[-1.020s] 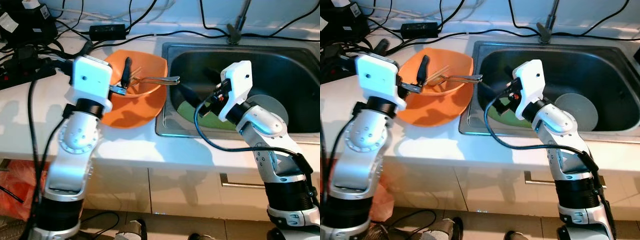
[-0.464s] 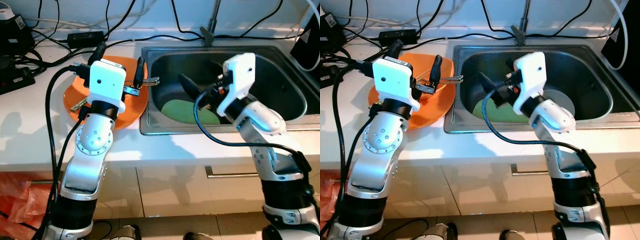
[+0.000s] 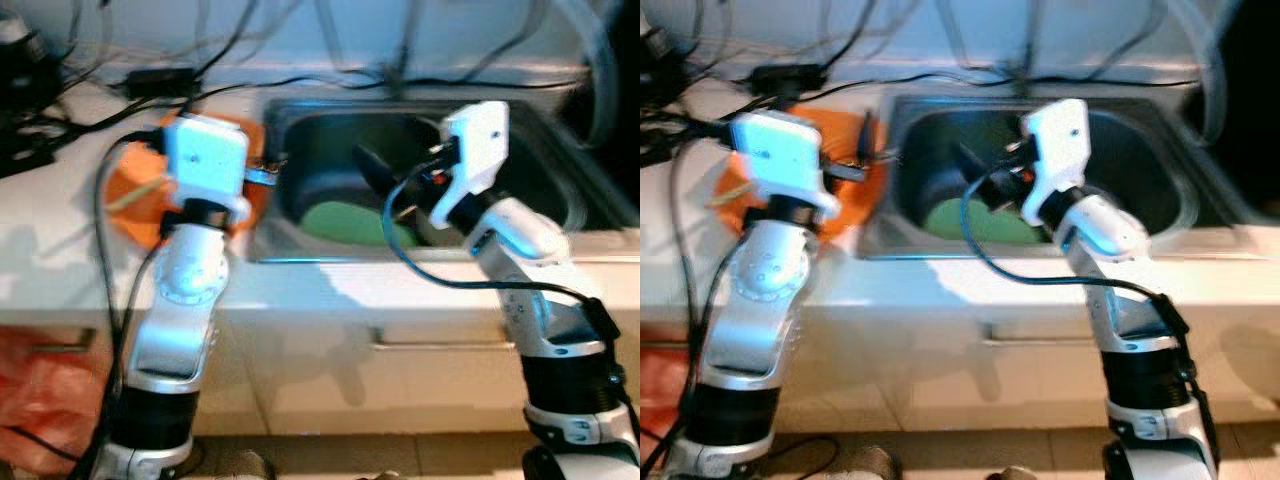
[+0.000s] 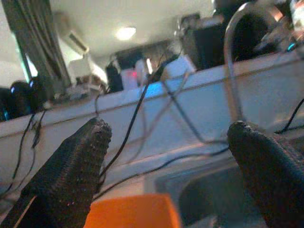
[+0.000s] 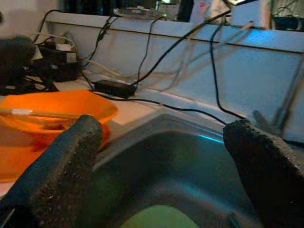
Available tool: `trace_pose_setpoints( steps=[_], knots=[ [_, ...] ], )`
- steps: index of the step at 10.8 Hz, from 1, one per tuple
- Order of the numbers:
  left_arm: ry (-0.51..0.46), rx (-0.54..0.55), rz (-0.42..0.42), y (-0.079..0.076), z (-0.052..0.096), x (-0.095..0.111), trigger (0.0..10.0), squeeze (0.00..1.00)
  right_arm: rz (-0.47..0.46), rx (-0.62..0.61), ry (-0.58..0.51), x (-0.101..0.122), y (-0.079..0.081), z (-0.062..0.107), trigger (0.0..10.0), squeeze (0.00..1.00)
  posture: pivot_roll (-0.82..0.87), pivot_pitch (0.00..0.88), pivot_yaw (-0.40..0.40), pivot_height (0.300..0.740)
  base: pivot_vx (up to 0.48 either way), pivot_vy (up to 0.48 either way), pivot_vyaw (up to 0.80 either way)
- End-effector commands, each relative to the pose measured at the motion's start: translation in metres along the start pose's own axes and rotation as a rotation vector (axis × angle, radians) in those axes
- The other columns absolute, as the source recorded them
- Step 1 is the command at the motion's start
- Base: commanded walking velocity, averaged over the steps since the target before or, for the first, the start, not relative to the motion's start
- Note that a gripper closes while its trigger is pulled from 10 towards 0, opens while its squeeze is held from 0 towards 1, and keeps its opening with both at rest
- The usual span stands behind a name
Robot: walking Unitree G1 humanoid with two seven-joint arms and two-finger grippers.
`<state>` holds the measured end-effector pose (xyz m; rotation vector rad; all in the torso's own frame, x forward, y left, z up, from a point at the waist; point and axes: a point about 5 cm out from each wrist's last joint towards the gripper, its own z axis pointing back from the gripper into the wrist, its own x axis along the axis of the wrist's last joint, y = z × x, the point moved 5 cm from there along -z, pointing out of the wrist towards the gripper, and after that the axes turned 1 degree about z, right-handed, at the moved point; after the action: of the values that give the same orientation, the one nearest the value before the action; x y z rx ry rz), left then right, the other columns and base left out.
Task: Kitchen organization
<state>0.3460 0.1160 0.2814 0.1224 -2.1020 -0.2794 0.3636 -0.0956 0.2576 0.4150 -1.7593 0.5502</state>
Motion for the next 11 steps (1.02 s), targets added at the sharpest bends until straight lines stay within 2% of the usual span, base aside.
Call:
trace_pose_setpoints(
  steps=[1,4,7,9,11],
  knots=[
    [0.025,0.020,-0.021,0.007,0.002,-0.007,10.0,0.00,0.001,0.009,-0.006,0.002,0.004,-0.003,10.0,0.00,0.03,0.059,0.004,0.740,0.000,-0.255,0.00],
    [0.032,0.024,-0.007,0.008,0.003,-0.008,10.0,0.00,-0.002,0.011,-0.005,0.002,0.005,-0.004,10.0,0.00,0.04,0.060,0.008,0.740,0.000,0.000,0.00],
    [0.060,0.070,0.012,0.021,0.000,-0.014,10.0,0.00,-0.024,0.006,-0.014,0.002,0.006,-0.004,10.0,0.00,0.04,0.068,0.012,0.740,0.000,0.000,0.00],
    [0.066,0.124,0.017,0.035,-0.004,-0.012,10.0,0.00,-0.027,0.004,-0.019,0.003,0.006,-0.004,10.0,0.00,0.04,0.070,0.014,0.740,0.000,0.000,0.00],
    [0.055,0.129,0.012,0.038,-0.006,-0.009,10.0,0.00,-0.028,0.003,-0.020,0.003,0.006,-0.004,10.0,0.00,0.05,0.070,0.015,0.740,0.000,0.000,0.00]
  ],
)
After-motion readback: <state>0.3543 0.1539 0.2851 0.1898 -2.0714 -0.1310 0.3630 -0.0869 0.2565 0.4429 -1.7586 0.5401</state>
